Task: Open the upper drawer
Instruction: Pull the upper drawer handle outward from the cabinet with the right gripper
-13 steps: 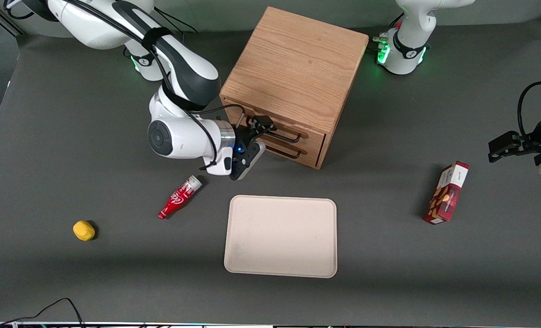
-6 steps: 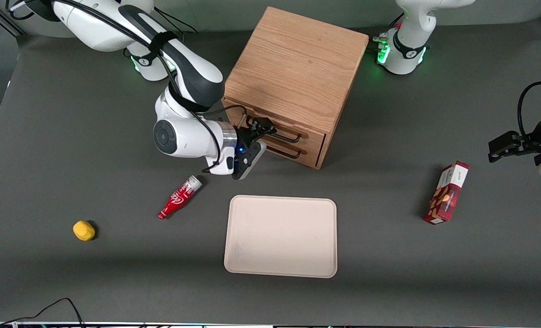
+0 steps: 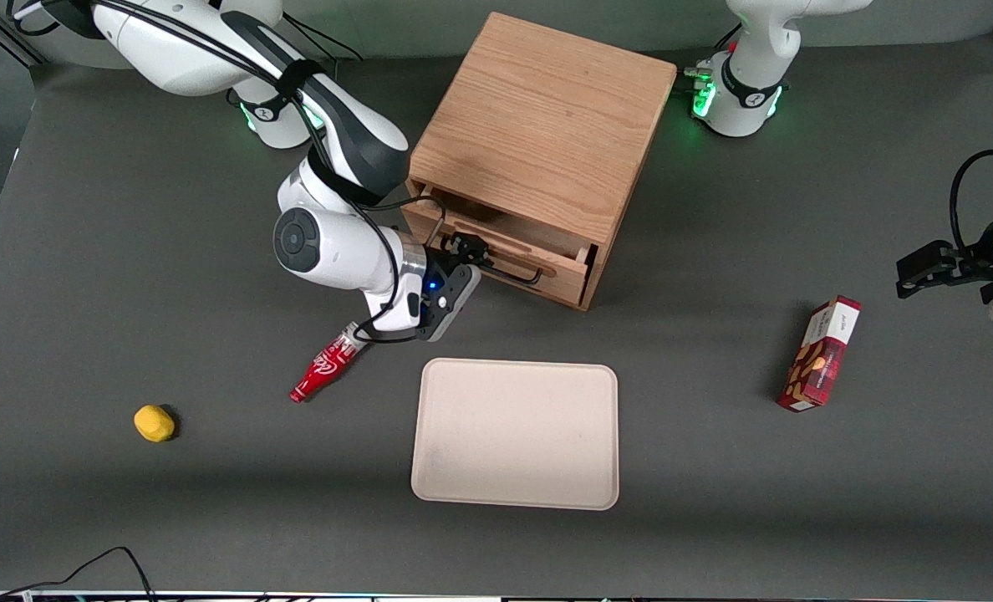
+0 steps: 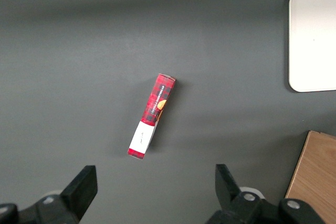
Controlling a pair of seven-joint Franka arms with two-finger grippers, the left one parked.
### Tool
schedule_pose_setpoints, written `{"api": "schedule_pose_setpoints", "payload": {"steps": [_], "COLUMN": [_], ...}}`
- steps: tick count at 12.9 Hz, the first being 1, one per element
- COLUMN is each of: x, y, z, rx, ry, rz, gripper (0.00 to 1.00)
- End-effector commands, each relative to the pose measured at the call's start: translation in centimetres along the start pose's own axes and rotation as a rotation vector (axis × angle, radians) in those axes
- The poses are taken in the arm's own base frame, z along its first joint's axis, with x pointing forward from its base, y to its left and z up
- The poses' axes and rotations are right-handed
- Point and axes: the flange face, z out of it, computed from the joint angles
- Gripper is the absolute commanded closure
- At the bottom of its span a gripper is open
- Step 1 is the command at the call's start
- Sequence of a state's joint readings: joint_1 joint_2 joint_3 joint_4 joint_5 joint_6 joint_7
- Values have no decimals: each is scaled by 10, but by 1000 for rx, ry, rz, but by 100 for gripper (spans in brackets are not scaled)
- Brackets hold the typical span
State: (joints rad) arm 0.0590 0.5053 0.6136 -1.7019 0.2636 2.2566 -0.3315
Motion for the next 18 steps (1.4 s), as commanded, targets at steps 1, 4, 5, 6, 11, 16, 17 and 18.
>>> {"api": "schedule_pose_setpoints", "payload": {"steps": [1, 4, 5, 6, 11, 16, 17, 18], "x": [7, 10, 10, 12, 17, 20, 20, 20], "y": [12, 41, 52, 59, 105, 127, 123, 117], "z": [-14, -35, -38, -45, -79, -91, -94, -102], "rx": [-45, -89, -98, -108, -166, -197, -180, -153], "ry": [32, 59, 63, 75, 120, 132, 128, 110], "rz": [-50, -67, -65, -60, -75, -86, -65, -3], "gripper": [0, 0, 0, 0, 0, 0, 0, 0]}}
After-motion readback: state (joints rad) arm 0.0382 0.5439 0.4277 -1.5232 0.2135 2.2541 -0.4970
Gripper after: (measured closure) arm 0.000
